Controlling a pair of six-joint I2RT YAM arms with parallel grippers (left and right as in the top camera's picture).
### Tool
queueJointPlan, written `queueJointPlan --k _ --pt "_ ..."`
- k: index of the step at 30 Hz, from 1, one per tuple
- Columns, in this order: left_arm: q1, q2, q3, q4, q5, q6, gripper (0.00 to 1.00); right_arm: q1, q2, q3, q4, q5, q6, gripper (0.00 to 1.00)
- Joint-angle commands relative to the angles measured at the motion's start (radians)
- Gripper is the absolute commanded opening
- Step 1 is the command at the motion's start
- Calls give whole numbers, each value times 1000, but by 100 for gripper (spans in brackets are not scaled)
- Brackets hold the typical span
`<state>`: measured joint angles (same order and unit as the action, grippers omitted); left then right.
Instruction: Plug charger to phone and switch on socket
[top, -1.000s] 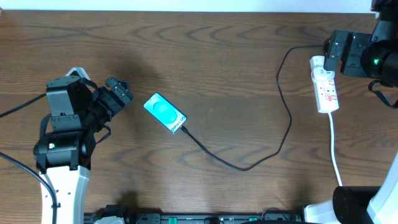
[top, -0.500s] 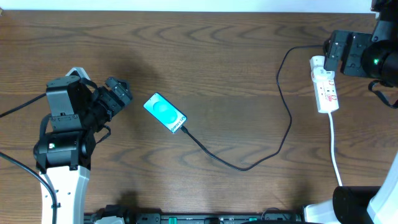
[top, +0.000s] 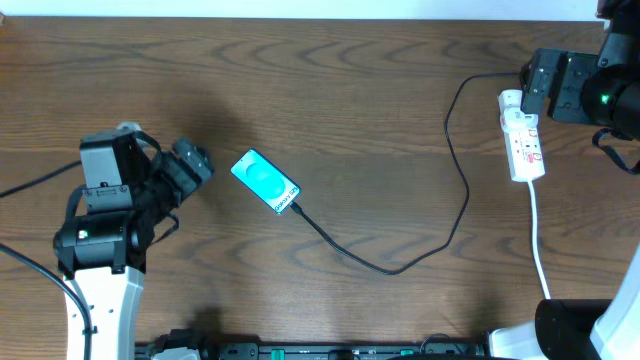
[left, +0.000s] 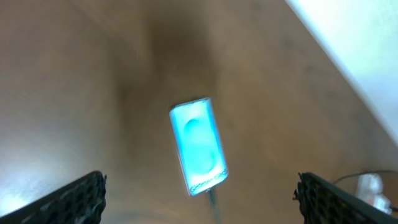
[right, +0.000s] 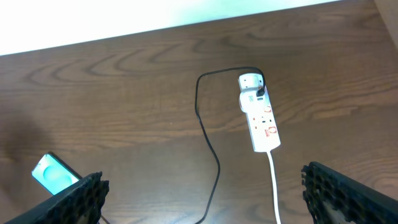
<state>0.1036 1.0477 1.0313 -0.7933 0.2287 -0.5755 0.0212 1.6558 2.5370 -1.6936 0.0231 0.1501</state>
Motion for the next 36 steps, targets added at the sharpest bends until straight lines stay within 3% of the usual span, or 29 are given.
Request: queueJointPlan --k 1,6,10,15,29,36 --pt "0 2 18 -69 -66 11 98 6 7 -3 -2 12 14 99" --pt "-11 -54 -21 -114 -131 60 98 6 7 -3 -2 12 14 99" --pt "-39 -167 -110 -22 -137 137 98 6 7 -3 -2 12 14 99" --pt "-77 -357 -283 205 -136 223 98 6 7 -4 -2 12 14 99" --pt "-80 -814 -809 921 -135 278 98 6 7 -4 -2 12 14 99" --pt "-56 -950 -982 1130 -136 332 98 6 7 -4 -2 12 14 99"
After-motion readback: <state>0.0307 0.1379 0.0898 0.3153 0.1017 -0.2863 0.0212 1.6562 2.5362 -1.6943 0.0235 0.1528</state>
